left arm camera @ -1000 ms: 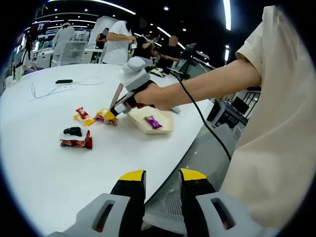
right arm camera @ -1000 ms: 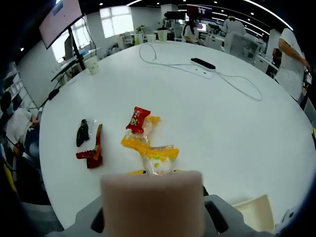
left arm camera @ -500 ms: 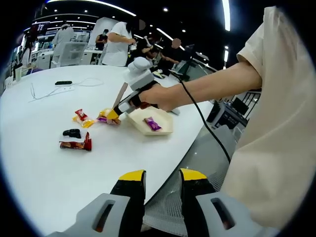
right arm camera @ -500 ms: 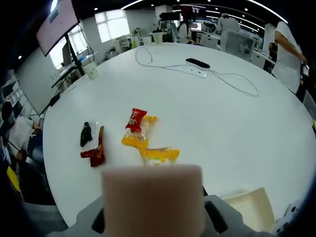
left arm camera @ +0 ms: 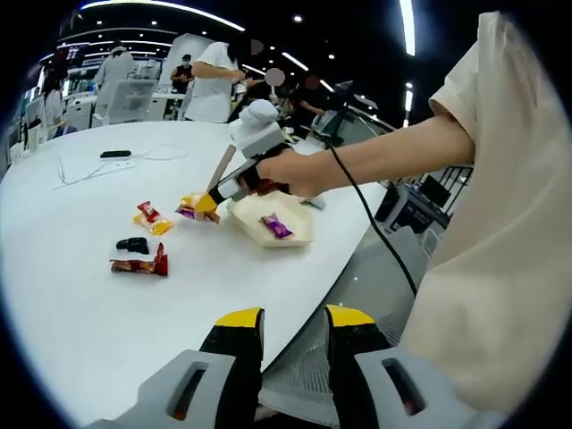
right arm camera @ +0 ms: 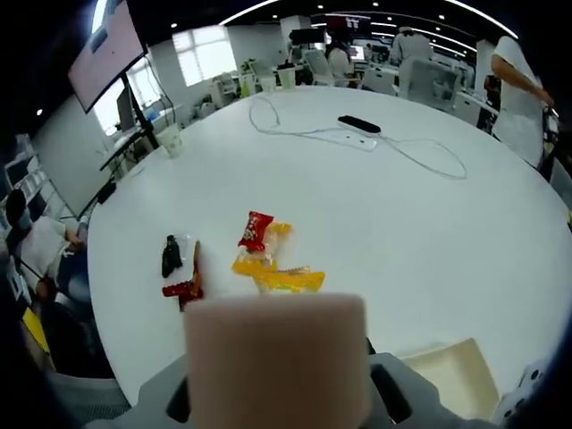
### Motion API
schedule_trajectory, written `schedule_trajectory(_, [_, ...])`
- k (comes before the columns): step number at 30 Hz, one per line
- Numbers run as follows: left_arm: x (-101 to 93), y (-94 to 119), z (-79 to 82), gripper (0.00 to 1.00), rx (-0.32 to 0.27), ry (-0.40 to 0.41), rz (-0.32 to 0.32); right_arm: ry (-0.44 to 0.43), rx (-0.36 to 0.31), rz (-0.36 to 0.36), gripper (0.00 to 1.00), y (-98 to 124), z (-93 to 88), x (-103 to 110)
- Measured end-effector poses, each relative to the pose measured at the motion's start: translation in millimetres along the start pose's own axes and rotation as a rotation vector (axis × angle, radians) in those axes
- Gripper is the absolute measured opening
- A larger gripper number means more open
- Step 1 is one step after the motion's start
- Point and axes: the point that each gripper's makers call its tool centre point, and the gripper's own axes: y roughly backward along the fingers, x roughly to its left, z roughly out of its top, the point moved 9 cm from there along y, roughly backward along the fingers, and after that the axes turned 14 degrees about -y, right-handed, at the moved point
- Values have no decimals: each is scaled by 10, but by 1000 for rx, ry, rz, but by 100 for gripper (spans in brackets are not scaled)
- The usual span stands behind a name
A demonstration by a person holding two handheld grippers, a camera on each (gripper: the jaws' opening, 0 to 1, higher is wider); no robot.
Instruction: Place the target food into the container with the food tongs after gripping and lifting it, then release it inside without dropping or visibly crushing the food.
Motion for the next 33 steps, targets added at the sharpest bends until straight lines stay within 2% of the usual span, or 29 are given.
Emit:
schedule_trajectory(10, [-41,19,28,25,-5,-17,2,-10,-48,12,18,193,52,31])
schedule_trajectory(14, [-66,25,49,25,-7,-28,2,30,-68,13,18,292,110,84])
schedule_trajectory(19, [-85,42,71,25,-6,-41,5,39,-99,18,19,389,179,128])
schedule_trajectory(33, [-178,63,82,25,-22,-46,20,37,-147,18,19,605,217,131])
